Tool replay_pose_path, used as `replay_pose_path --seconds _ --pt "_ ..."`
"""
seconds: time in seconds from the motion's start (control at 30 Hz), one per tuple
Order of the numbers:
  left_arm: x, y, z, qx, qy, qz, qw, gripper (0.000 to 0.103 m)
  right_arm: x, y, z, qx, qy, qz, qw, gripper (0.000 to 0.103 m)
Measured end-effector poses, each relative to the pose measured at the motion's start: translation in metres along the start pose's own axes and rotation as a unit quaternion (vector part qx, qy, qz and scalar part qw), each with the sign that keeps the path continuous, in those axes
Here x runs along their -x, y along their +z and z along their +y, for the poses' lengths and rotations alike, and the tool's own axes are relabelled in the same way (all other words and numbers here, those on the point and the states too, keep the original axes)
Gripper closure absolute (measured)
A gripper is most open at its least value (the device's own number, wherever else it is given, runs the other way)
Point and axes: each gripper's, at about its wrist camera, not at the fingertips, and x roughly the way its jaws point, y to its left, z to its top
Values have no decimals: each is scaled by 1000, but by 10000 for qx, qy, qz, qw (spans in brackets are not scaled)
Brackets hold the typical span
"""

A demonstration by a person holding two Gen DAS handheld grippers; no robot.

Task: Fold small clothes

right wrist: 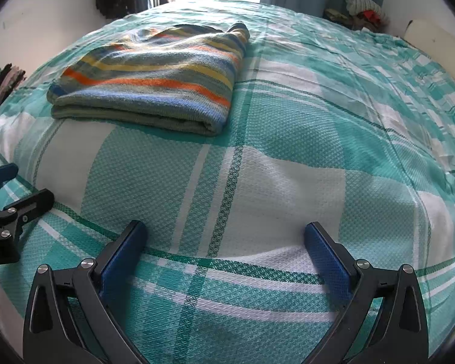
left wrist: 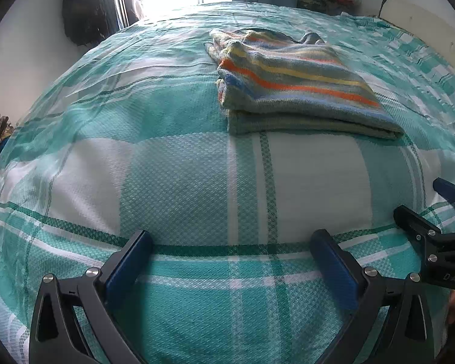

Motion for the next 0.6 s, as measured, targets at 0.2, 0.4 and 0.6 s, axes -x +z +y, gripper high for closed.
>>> replay_pose_path --seconds 0.2,0.4,0.6 --pt "-2 0 -8 -157 215 11 9996 0 -3 1 3 73 -64 93 9999 1" --pt "-5 2 -11 -254 262 128 9993 0 -5 1 3 91 -71 159 9998 1" --pt "-5 2 -10 -260 285 161 9991 0 -5 1 4 95 -81 156 9998 1"
